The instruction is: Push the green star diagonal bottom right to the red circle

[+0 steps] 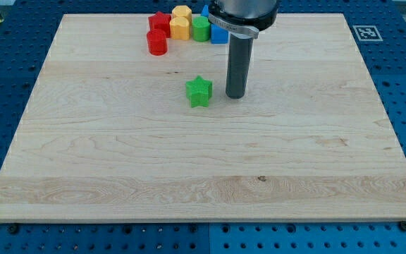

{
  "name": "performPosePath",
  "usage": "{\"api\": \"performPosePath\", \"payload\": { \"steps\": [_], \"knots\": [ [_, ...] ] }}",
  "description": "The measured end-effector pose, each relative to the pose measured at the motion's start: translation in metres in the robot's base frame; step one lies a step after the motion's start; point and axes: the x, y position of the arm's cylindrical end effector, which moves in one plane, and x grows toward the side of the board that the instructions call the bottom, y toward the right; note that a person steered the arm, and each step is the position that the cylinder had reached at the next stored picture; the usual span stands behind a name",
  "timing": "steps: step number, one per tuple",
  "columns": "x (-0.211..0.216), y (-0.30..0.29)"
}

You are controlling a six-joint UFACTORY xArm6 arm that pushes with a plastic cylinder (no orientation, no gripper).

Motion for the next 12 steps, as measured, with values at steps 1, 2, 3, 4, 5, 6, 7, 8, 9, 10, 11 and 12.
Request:
{"api": "performPosePath", "payload": {
  "steps": [1,2,3,4,5,6,7,8,9,10,11,12],
  "knots": [
    [0.014,0.0],
    [0.063,0.013],
    [0.086,0.006],
    [0.077,-0.003],
    [0.055,-0.008],
    [0.04,-0.022],
    [0.036,-0.039],
    [0.036,-0.053],
    [0.035,-0.057],
    [0.026,-0.057],
    [0.008,-0.057],
    [-0.011,-0.057]
  ]
}}
